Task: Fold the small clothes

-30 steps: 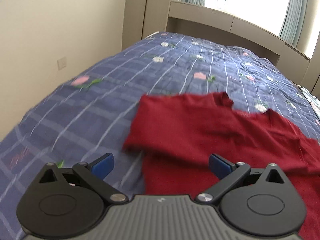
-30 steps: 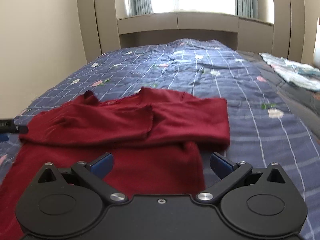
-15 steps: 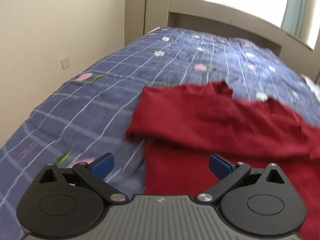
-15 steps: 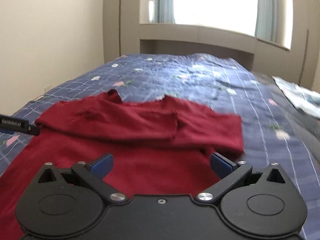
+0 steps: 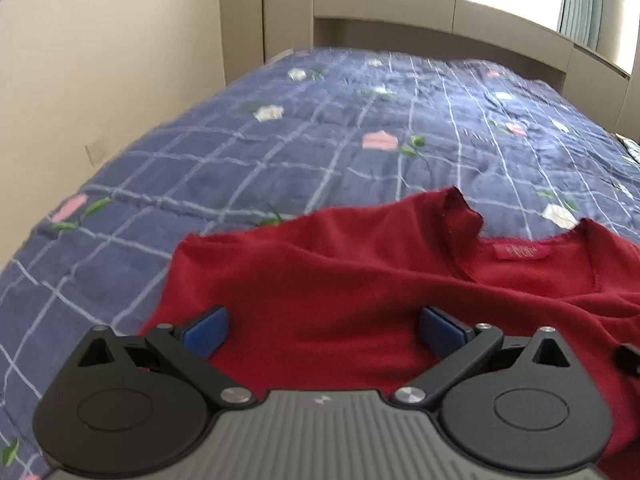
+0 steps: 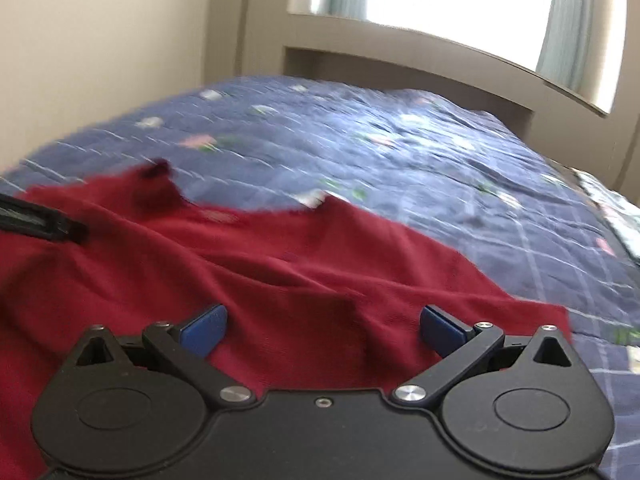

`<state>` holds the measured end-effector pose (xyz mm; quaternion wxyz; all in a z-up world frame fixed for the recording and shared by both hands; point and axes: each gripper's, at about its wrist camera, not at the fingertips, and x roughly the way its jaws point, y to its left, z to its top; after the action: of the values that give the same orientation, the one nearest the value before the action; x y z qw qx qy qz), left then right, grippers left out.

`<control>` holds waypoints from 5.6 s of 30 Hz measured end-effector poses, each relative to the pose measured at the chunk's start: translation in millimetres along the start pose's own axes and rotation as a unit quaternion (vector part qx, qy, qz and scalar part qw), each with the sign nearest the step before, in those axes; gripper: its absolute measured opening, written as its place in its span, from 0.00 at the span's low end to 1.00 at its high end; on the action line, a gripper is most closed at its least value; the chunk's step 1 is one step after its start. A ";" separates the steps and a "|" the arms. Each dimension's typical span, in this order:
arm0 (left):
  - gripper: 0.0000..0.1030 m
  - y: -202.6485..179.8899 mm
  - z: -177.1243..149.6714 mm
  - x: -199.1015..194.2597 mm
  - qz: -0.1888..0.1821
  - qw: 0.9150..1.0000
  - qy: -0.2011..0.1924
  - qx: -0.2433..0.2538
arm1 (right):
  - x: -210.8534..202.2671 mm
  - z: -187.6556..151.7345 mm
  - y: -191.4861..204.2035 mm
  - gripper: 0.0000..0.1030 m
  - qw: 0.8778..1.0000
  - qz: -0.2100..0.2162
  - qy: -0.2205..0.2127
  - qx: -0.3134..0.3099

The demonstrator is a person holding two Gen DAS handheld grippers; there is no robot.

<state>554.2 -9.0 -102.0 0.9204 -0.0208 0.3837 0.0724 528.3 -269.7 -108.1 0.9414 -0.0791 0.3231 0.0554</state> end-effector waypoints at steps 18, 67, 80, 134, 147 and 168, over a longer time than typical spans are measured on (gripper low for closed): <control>1.00 76.0 -45.1 -123.9 -0.005 0.999 -0.019 -0.034 | -169.5 -59.0 -55.4 0.99 0.995 0.007 -0.056 0.083; 0.26 127.5 -220.9 -277.9 -0.128 0.983 0.120 0.045 | -338.3 -219.6 -37.6 0.23 0.992 0.048 0.069 0.099; 0.97 86.0 -249.2 -319.9 -0.084 0.948 0.006 0.308 | -356.4 -212.7 6.6 0.80 0.989 0.127 0.037 -0.070; 0.03 99.6 -164.3 -314.5 -0.184 0.952 0.039 0.240 | -345.4 -183.3 28.6 0.09 0.974 0.132 -0.030 -0.179; 0.03 87.5 -107.4 -302.7 -0.192 0.957 0.030 0.216 | -340.5 -132.8 7.1 0.06 0.973 0.151 -0.033 -0.171; 0.03 24.8 99.0 -131.5 -0.138 0.977 -0.001 0.163 | -115.3 82.5 -60.7 0.06 0.976 0.113 -0.028 -0.186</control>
<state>528.7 9.5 61.5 0.9127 0.0772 0.3834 -0.1186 496.6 -320.2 34.1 0.9067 -0.2139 0.2871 0.2228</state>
